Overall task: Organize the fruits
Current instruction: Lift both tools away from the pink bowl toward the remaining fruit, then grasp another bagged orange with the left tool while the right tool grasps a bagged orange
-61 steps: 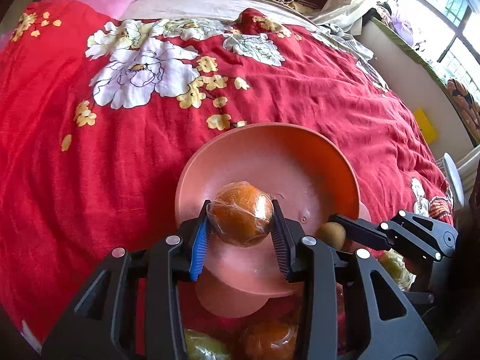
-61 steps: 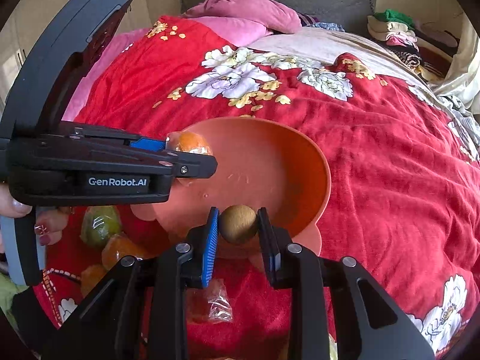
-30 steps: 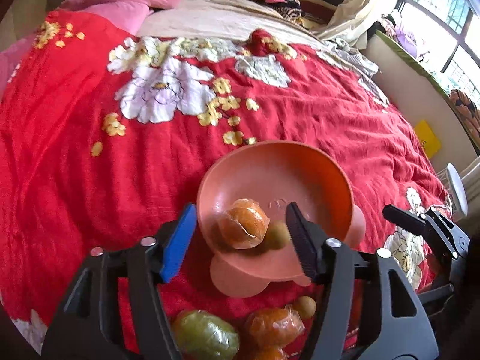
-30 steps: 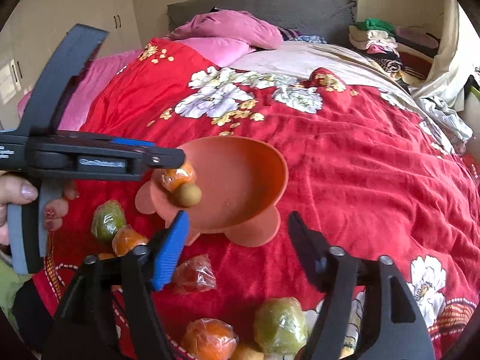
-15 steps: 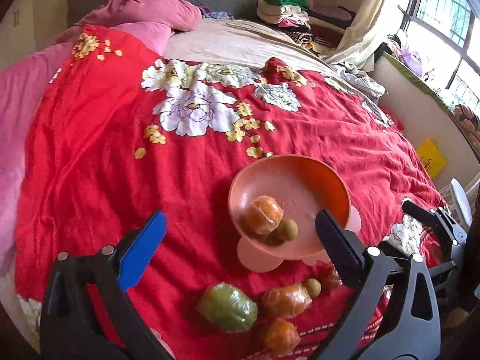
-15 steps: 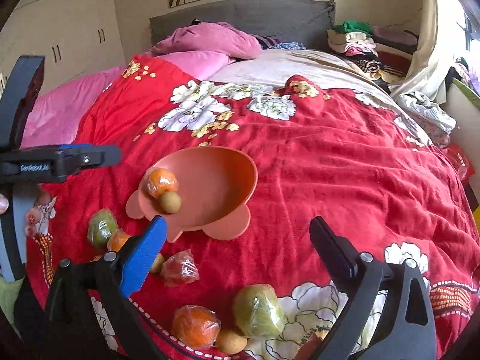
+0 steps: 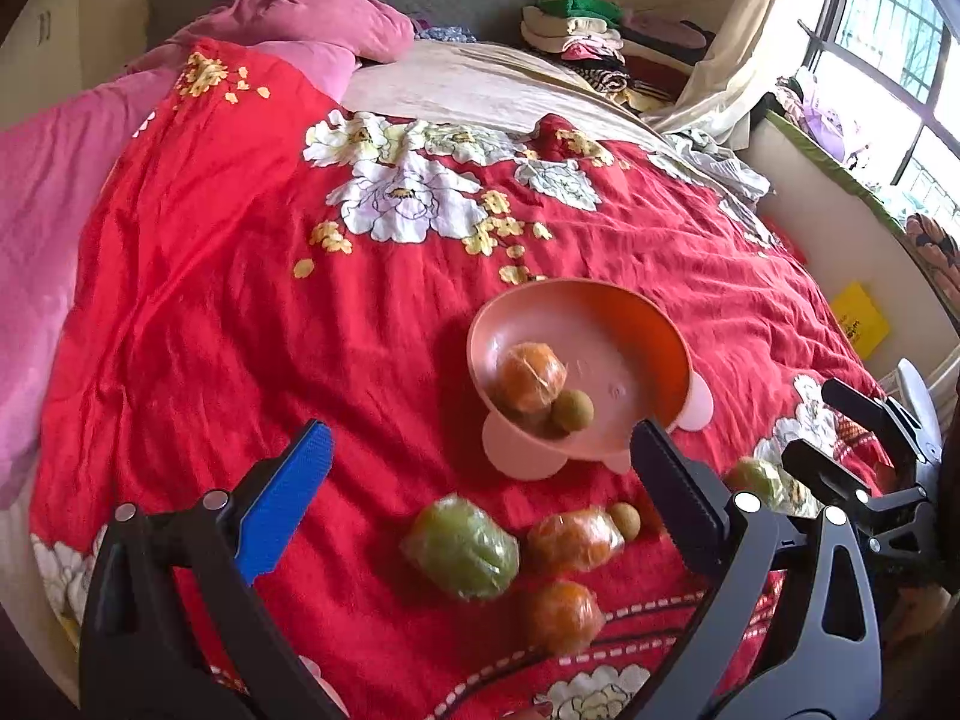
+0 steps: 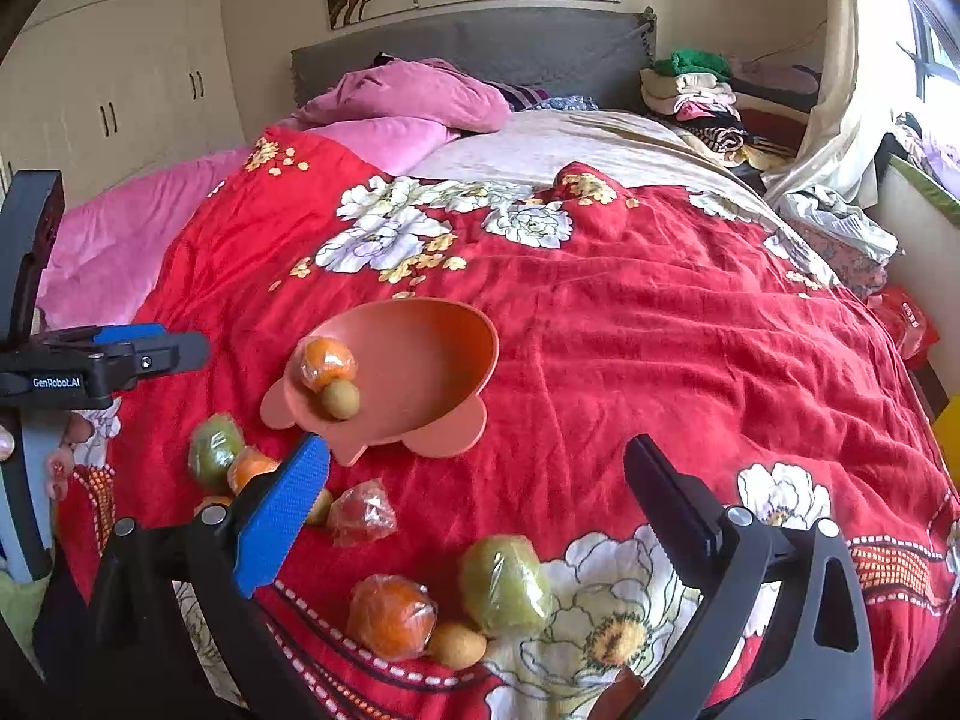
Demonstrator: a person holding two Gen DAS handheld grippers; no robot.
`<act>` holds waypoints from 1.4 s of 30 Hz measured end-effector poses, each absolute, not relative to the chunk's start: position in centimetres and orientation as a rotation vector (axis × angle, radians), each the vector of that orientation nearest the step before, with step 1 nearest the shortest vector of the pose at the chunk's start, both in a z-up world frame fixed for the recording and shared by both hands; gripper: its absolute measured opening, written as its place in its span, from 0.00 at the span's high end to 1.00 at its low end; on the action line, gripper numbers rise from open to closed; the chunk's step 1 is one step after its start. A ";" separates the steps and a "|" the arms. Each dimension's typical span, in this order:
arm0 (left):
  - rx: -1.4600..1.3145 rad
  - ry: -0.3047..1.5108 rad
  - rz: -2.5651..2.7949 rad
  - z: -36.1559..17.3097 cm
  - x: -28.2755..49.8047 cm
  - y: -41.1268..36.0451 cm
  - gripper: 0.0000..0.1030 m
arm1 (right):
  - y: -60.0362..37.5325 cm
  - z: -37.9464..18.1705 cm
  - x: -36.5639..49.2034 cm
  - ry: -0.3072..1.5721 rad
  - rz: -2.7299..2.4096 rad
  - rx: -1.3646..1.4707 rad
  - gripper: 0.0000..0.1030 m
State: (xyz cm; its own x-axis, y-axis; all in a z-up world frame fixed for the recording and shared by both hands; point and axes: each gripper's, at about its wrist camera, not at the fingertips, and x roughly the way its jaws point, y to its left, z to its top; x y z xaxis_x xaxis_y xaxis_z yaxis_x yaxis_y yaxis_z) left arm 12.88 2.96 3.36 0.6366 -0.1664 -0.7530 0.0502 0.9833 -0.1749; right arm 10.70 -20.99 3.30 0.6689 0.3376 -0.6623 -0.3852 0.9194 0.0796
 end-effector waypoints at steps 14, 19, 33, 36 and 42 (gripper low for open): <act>-0.121 0.917 -0.167 1.6 9.5 1.3 0.09 | -20.2 1.6 7.2 0.780 0.445 -0.096 0.04; -0.101 0.938 -0.173 0.8 8.7 0.6 0.09 | -20.2 1.0 6.5 0.795 0.451 -0.100 0.04; -0.100 0.981 -0.225 -0.8 6.6 -0.1 0.11 | -19.3 -0.3 5.3 0.820 0.513 -0.148 0.06; -0.113 0.988 -0.235 -1.2 6.4 -0.1 0.18 | -19.0 -0.6 5.4 0.834 0.547 -0.150 0.22; -0.117 1.006 -0.276 -1.8 6.3 -0.7 0.37 | -17.9 -2.0 5.7 0.850 0.568 -0.225 0.41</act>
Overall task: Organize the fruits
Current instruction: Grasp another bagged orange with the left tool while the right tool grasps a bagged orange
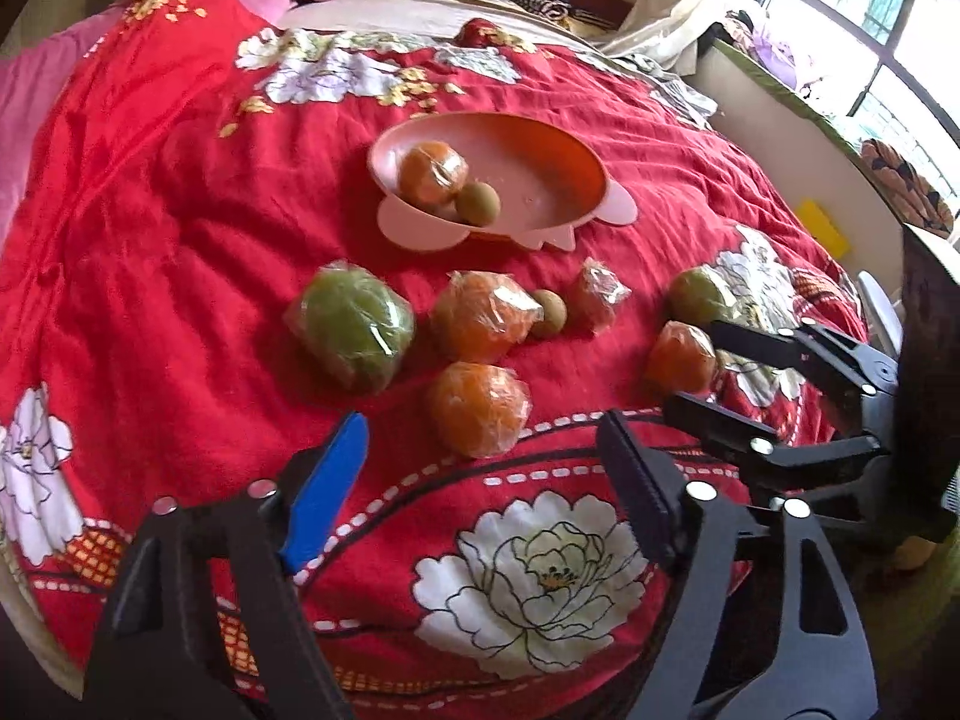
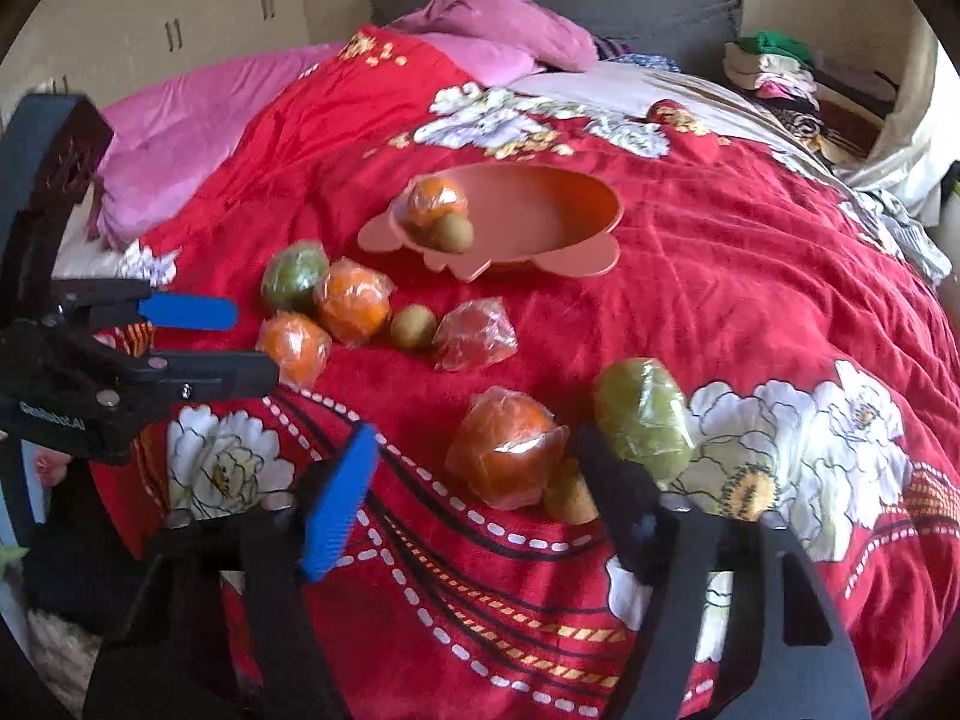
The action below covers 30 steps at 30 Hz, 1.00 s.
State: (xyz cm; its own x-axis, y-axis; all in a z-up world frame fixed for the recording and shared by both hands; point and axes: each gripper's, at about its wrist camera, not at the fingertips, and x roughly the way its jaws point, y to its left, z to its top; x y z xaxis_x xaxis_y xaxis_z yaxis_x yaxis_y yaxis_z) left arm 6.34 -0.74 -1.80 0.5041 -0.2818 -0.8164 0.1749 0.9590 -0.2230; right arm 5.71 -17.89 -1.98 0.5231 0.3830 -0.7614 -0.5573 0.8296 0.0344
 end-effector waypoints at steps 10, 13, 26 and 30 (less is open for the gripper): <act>-0.120 1.033 -0.289 -3.0 7.1 -1.5 0.52 | -17.5 -3.1 7.0 0.825 0.568 -0.315 0.51; -0.121 1.043 -0.282 -3.4 7.5 -1.6 0.57 | -17.2 -3.4 7.2 0.818 0.562 -0.349 0.53; -0.111 1.042 -0.251 -4.1 8.6 -1.5 0.74 | -18.2 -3.0 8.1 0.837 0.622 -0.225 0.62; -0.122 1.034 -0.260 -3.6 8.4 -1.3 0.74 | -19.0 -2.3 8.1 0.857 0.652 -0.128 0.62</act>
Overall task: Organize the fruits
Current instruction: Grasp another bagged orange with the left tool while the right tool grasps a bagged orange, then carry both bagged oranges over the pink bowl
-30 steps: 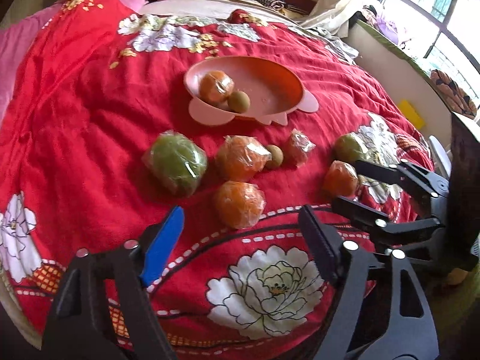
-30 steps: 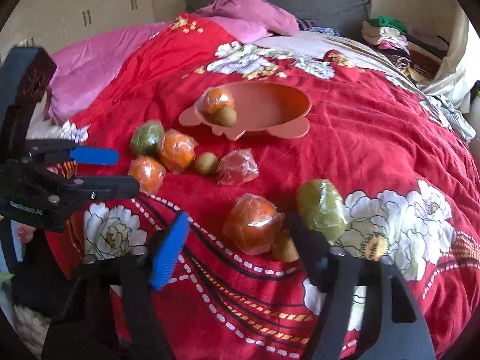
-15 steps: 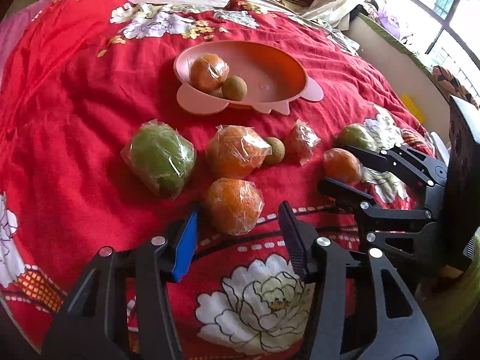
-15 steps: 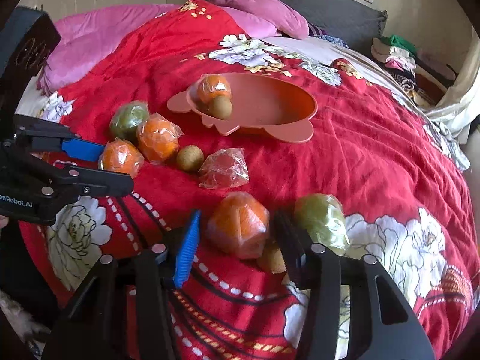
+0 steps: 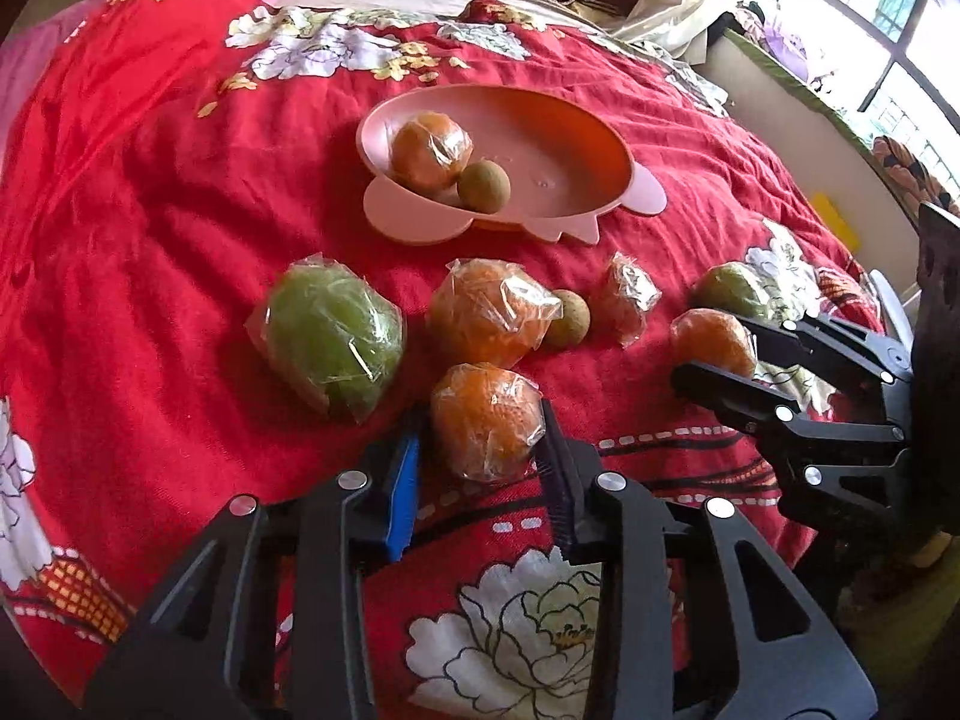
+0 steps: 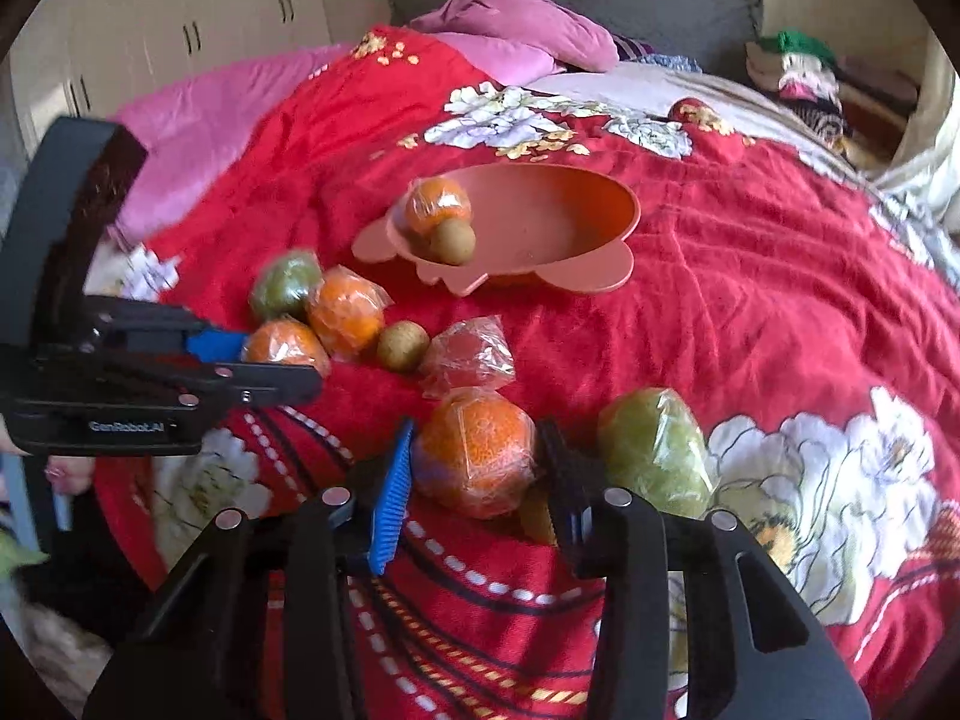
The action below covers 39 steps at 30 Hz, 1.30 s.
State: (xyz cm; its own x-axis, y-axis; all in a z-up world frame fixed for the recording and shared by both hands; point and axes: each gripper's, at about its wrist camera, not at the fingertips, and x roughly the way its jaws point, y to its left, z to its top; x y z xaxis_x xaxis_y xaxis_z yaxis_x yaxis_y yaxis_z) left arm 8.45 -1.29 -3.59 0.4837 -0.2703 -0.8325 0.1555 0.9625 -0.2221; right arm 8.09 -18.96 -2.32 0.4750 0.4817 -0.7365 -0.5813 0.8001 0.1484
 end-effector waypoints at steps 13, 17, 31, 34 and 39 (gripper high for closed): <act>-0.138 0.950 -0.272 0.5 9.6 -0.2 0.74 | -19.4 0.3 8.6 0.806 0.656 -0.064 0.62; -0.138 0.940 -0.278 1.2 11.0 -0.3 0.74 | -19.5 1.0 9.5 0.788 0.646 -0.058 0.62; -0.131 0.945 -0.304 2.3 15.5 -1.3 0.74 | -19.3 1.9 12.0 0.751 0.619 -0.059 0.62; -0.133 0.955 -0.313 2.4 16.9 -1.6 0.74 | -19.0 1.9 12.5 0.750 0.618 -0.057 0.62; -0.135 0.974 -0.319 2.4 19.2 -1.9 0.74 | -18.4 1.6 13.4 0.753 0.621 -0.063 0.62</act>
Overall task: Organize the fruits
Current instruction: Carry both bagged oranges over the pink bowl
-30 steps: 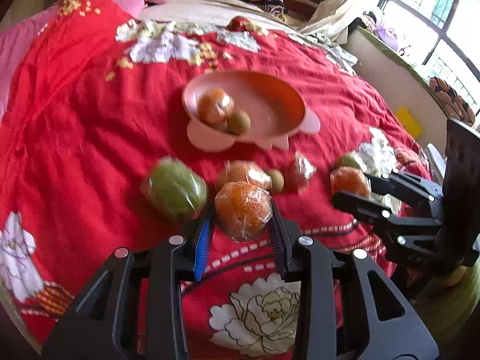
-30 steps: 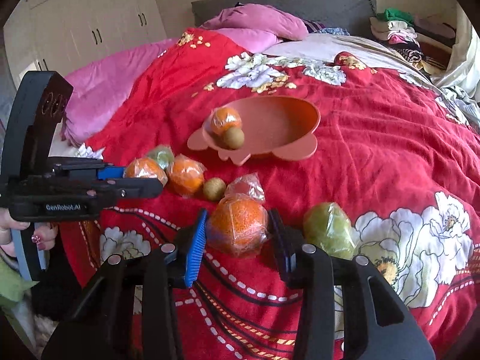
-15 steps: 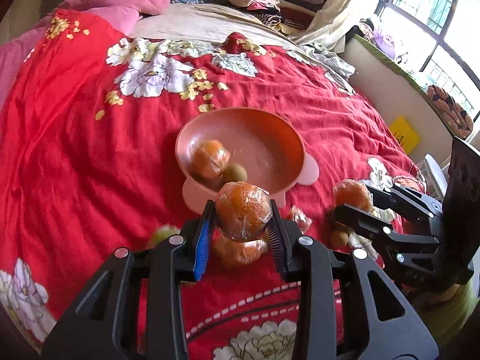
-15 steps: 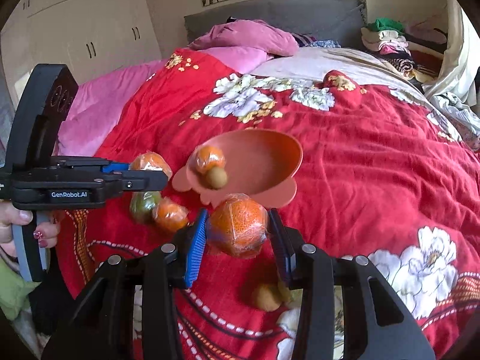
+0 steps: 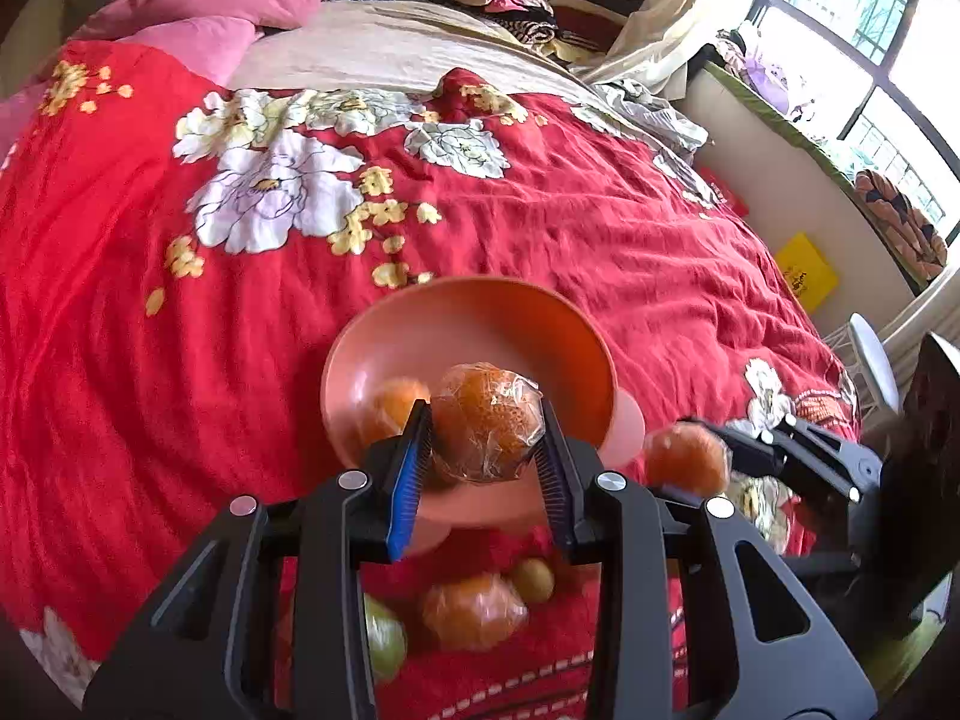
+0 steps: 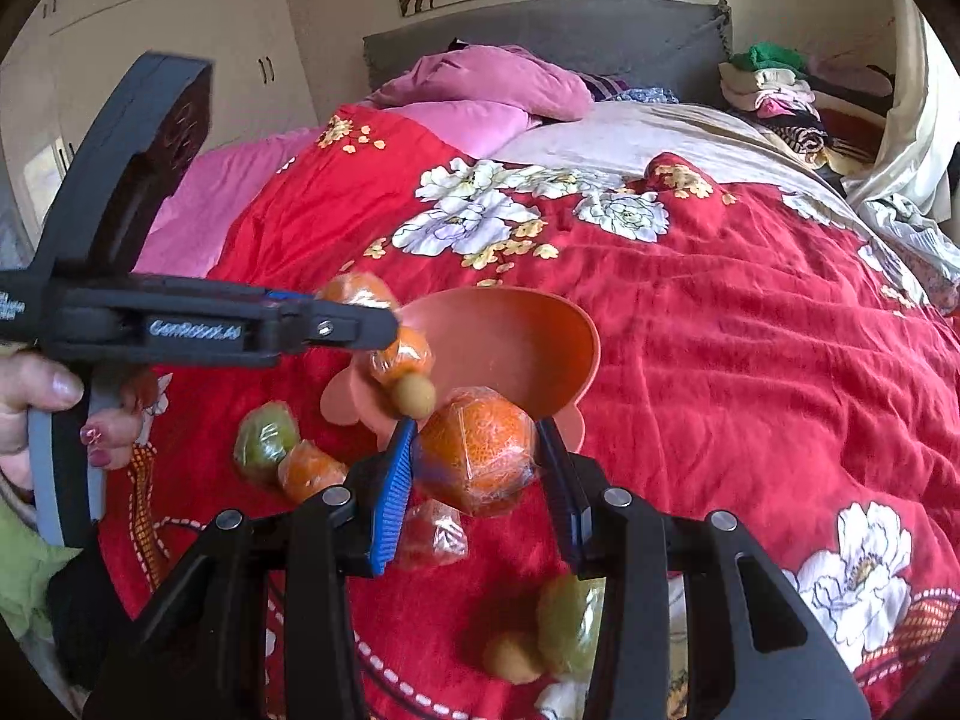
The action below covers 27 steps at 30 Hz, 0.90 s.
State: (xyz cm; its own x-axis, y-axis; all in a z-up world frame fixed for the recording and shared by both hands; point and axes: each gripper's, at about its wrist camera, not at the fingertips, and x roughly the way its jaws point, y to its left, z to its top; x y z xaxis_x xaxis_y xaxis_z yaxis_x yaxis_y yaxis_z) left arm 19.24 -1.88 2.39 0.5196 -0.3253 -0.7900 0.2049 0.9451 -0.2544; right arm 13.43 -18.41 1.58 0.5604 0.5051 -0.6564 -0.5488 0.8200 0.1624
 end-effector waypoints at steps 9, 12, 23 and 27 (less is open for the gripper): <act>-0.124 1.030 -0.324 1.3 23.1 -2.4 0.74 | -17.3 1.1 15.4 0.758 0.630 -0.074 0.62; -0.137 1.056 -0.336 0.8 24.2 -2.5 0.74 | -17.0 0.9 16.1 0.760 0.626 -0.085 0.62; -0.149 1.098 -0.342 -0.7 26.1 -2.5 0.74 | -15.4 -0.5 18.3 0.781 0.626 -0.141 0.62; -0.155 1.107 -0.338 -1.1 26.5 -2.5 0.74 | -15.1 -1.0 18.6 0.790 0.623 -0.155 0.62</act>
